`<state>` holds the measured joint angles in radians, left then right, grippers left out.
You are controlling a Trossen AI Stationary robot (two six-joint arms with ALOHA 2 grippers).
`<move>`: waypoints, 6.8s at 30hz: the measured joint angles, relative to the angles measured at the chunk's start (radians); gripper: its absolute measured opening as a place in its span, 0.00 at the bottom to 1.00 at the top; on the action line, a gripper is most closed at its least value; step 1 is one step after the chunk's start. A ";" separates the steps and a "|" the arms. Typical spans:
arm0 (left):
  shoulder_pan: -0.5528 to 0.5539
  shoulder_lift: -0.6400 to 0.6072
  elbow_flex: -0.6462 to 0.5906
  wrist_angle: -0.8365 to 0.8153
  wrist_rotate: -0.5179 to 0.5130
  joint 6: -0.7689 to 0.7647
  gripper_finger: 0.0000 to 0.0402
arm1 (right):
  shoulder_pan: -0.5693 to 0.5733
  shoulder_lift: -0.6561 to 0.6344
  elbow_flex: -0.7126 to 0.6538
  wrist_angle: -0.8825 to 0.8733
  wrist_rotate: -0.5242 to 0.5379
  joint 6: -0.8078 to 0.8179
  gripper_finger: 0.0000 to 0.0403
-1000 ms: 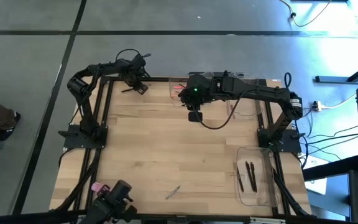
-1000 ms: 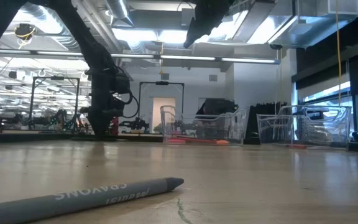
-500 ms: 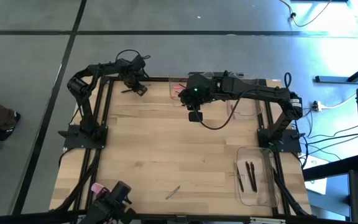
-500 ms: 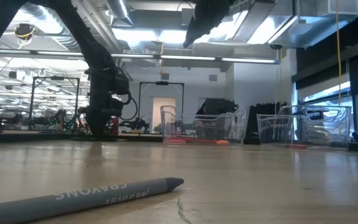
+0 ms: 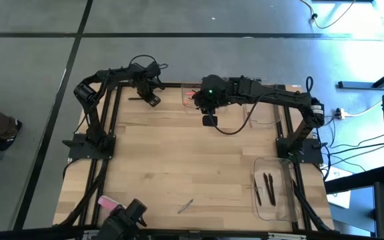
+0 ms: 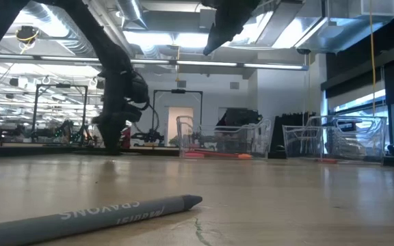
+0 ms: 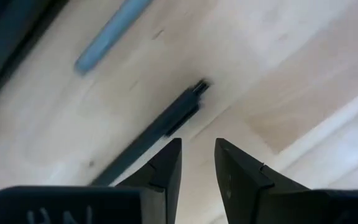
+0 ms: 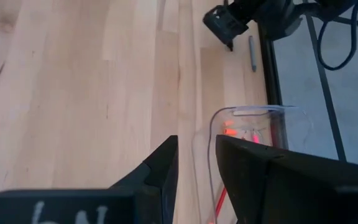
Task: Sort crayons/erasers/pens/pencils in bins
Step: Put the black pen into the bottom right transparent bin
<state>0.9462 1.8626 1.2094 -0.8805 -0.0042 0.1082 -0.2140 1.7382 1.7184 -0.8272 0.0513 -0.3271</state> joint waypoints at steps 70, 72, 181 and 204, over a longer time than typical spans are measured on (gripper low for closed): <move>-0.045 -0.162 -0.172 0.107 -0.075 -0.129 0.23 | -0.013 0.000 0.000 0.027 -0.001 0.006 0.28; -0.042 -0.162 -0.192 0.161 -0.075 -0.129 0.23 | -0.013 0.000 0.000 0.027 -0.001 0.005 0.28; -0.064 -0.106 -0.276 0.456 -0.136 0.235 0.19 | -0.013 0.000 0.000 0.031 -0.134 0.034 0.28; -0.126 -0.147 -0.283 0.440 -0.105 0.187 0.00 | -0.013 0.000 -0.067 0.010 -0.133 0.063 0.28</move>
<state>0.8206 1.7151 0.9263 -0.4401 -0.1092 0.2947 -0.2272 1.7382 1.6509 -0.8173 -0.0814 -0.2638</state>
